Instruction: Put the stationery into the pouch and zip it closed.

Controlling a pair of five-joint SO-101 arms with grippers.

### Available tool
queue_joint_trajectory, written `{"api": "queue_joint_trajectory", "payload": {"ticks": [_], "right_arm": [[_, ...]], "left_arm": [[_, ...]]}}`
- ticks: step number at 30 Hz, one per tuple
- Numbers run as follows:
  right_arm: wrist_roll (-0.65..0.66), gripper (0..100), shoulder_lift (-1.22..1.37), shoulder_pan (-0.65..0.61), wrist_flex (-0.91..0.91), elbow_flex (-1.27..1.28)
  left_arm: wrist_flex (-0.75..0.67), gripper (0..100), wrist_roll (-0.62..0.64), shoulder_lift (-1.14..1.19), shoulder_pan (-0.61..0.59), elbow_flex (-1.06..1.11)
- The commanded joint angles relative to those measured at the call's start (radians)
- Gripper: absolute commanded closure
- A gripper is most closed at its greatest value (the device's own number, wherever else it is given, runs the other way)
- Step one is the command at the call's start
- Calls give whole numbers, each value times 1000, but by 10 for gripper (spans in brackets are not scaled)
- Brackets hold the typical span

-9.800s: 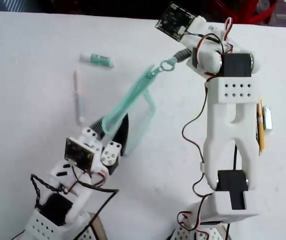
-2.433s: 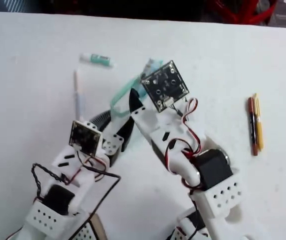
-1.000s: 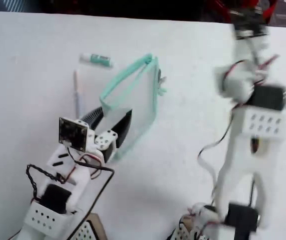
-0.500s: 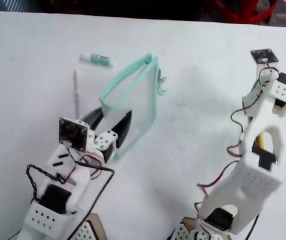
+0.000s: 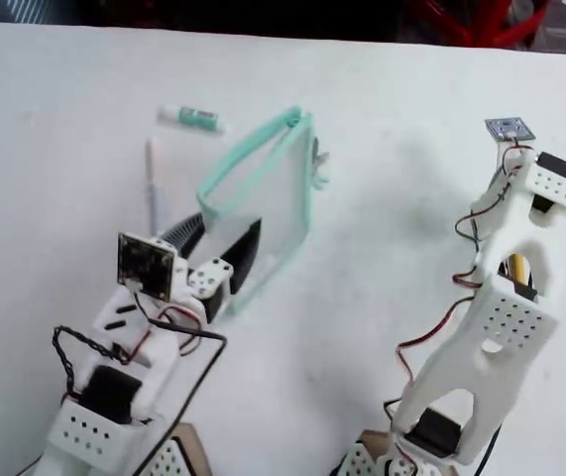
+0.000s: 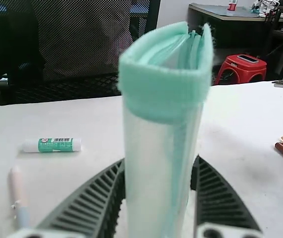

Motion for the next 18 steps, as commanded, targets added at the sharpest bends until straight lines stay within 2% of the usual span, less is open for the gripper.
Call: {"api": "queue_joint_trajectory", "payload": {"ticks": [1, 3, 10, 18], "right_arm": [[9, 935, -5, -2, -5, -38], [9, 988, -10, -12, -5, -38], [8, 981, -59, -38, 97, -63], [3, 981, -277, -53, 248, -61]], "left_arm": [[-26, 790, 5, -12, 2, -3], [-26, 790, 5, -12, 1, -5], [-26, 790, 5, -12, -2, -5], [-26, 790, 5, -12, -2, -5]]}}
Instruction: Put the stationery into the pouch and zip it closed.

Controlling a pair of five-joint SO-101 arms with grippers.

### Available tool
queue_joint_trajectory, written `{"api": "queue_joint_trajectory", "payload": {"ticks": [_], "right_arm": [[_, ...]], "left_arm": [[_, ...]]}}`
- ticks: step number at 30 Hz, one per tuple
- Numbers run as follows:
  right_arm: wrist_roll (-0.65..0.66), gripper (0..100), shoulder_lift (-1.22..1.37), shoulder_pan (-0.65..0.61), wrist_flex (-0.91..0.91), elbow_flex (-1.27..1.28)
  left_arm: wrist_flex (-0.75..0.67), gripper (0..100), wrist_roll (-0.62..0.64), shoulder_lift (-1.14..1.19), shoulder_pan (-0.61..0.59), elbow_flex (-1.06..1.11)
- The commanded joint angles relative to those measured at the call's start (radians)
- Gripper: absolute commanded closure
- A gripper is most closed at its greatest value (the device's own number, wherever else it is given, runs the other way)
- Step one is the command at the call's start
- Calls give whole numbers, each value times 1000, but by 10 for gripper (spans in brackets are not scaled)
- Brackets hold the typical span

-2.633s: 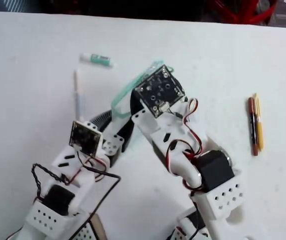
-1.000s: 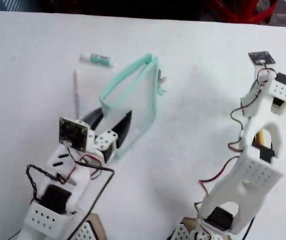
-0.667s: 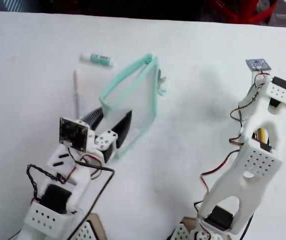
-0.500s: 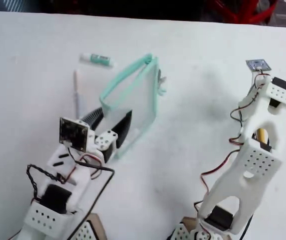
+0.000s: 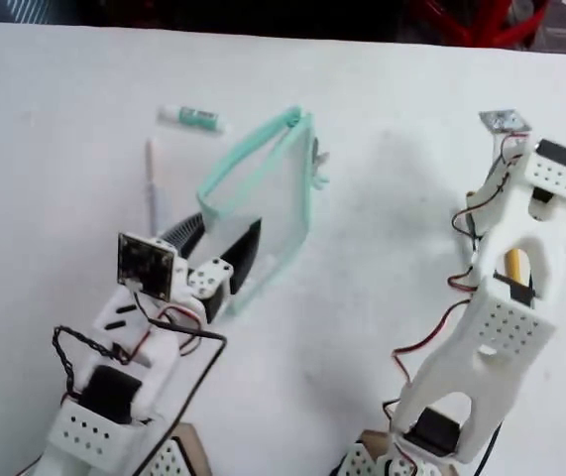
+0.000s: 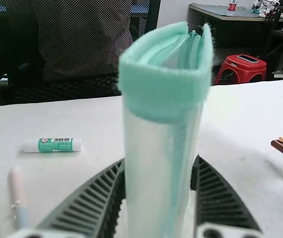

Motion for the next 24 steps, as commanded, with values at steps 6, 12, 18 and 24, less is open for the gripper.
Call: {"api": "queue_joint_trajectory", "payload": {"ticks": [6, 12, 18, 24], "right_arm": [[-3, 981, -389, -107, 211, -29], [-204, 981, -707, -209, 193, 54], [-327, 981, -1053, -435, 58, 216], [-405, 981, -1296, -711, -237, 382]], "left_arm": [[-26, 790, 5, -12, -4, -5], [-26, 786, 6, -12, -4, -3], [-20, 768, 6, -12, -4, -3], [-18, 758, 6, -12, -4, -3]]}}
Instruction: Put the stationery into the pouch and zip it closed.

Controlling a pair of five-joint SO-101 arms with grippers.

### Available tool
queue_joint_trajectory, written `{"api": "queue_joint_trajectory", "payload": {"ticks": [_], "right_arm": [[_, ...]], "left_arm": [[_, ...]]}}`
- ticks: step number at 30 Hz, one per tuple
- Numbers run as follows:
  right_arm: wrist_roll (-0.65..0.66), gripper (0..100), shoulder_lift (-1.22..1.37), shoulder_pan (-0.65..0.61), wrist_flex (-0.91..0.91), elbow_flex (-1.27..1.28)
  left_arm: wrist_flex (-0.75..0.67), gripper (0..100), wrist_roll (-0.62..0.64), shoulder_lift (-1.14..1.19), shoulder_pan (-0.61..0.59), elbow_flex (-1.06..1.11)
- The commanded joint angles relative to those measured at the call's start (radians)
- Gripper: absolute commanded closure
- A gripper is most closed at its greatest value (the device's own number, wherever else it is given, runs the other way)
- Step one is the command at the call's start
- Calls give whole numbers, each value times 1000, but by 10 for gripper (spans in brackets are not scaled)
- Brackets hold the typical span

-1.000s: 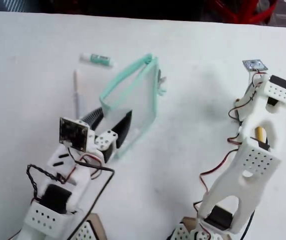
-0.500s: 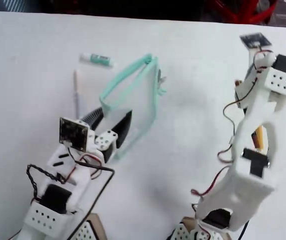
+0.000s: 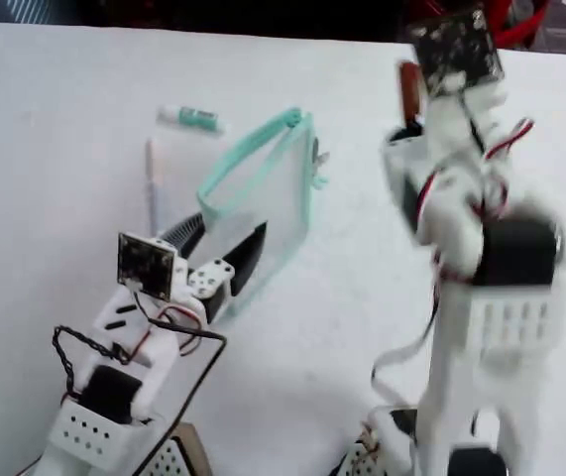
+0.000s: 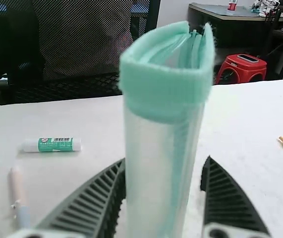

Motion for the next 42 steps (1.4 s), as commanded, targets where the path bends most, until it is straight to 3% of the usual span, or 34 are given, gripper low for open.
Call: {"api": "queue_joint_trajectory", "payload": {"ticks": [1, 6, 10, 18, 36, 42], "right_arm": [[-41, 981, -120, -165, -182, 55], [-77, 981, -136, -366, -384, 77], [-114, 981, -133, -441, -501, 78], [-215, 981, -28, -446, -639, 181], [-206, 975, -214, -446, -713, 512], [-206, 725, -217, -447, -638, 508]], "left_arm": [[-18, 758, 6, -12, -4, -3], [-18, 758, 6, -12, -1, -3], [-18, 758, 6, -12, 2, -3], [-25, 758, 6, -12, -4, -3], [-26, 759, 6, -12, -4, -8], [-26, 759, 6, -12, -4, -8]]}}
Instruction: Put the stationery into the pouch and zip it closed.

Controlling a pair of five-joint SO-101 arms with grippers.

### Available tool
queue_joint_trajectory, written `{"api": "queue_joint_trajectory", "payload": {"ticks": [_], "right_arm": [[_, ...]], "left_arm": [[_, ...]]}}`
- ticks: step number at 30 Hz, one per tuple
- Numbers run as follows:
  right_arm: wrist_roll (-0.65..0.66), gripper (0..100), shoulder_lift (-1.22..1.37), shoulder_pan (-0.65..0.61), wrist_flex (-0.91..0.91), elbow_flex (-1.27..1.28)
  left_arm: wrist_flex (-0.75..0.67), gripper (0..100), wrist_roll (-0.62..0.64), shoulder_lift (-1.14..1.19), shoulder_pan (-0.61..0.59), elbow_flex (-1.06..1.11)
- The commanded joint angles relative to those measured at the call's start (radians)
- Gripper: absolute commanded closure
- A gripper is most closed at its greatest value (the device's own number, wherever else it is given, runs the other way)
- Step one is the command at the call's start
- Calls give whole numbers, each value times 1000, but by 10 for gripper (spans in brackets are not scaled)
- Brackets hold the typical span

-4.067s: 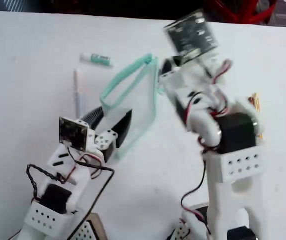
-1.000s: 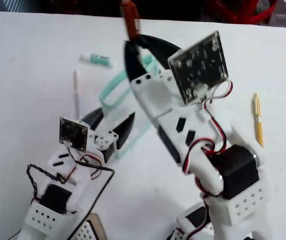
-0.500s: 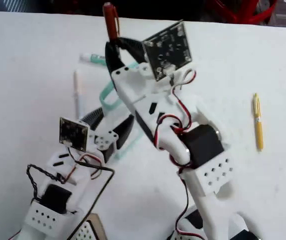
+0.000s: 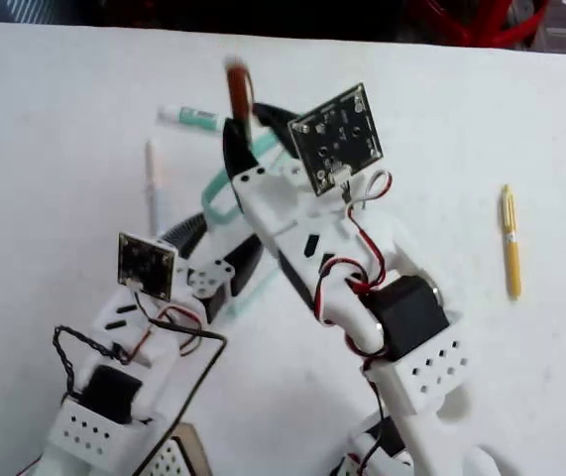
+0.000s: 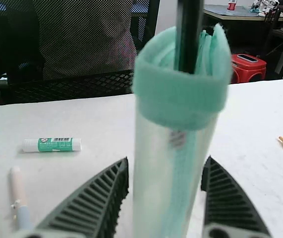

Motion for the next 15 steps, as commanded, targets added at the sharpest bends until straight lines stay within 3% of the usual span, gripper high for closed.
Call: {"api": "queue_joint_trajectory", "payload": {"ticks": [1, 9, 15], "right_arm": [[0, 700, -33, -10, 18, -11], [0, 758, -35, 65, 96, -123], [8, 764, -21, 440, 176, -184]], "left_arm": [[-26, 759, 6, -12, -5, -8], [-26, 759, 6, -12, -5, -6], [-26, 759, 6, -12, -5, -5]]}}
